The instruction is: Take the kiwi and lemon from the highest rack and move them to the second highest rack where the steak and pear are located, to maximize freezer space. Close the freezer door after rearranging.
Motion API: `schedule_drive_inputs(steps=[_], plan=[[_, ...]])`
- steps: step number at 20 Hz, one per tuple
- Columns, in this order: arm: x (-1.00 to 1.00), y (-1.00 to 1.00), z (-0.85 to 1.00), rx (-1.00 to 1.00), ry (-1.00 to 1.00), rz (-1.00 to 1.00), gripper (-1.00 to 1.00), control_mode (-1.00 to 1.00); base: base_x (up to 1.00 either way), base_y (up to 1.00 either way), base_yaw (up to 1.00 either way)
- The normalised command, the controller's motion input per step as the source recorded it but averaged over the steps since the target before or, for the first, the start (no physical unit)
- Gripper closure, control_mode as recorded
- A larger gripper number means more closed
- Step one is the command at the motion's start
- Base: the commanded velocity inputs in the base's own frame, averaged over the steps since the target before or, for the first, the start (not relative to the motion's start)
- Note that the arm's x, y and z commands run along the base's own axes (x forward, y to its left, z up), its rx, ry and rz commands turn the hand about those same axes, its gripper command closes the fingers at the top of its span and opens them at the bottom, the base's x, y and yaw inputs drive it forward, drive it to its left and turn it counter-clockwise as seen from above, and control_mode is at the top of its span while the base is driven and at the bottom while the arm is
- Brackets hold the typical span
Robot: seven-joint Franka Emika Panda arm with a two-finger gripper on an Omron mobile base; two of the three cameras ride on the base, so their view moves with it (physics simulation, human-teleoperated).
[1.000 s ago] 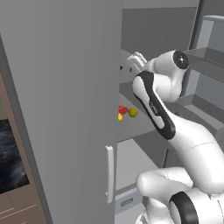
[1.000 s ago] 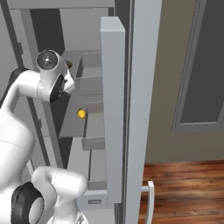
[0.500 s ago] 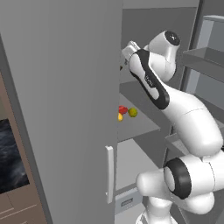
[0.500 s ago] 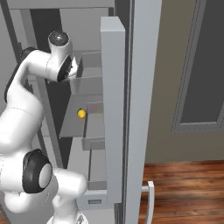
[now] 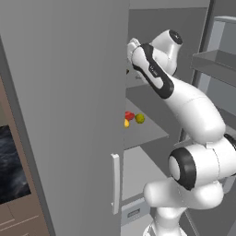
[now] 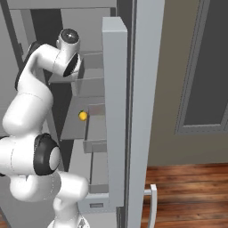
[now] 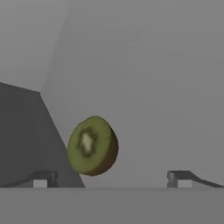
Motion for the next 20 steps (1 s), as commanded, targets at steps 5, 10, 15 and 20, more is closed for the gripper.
schedule_drive_inputs(steps=[5,10,15,20], plan=[[0.38,0.20,-0.11,0.05,0.01,0.00,-1.00,-1.00,0.00,0.00,0.00],[0.17,0.10,-0.14,0.00,0.03,0.00,-1.00,-1.00,0.00,0.00,0.00],[0.00,0.02,-0.16,0.00,0.00,0.00,-1.00,-1.00,0.00,0.00,0.00],[0.09,0.14,-0.24,0.00,0.01,0.00,-1.00,-1.00,0.00,0.00,0.00]])
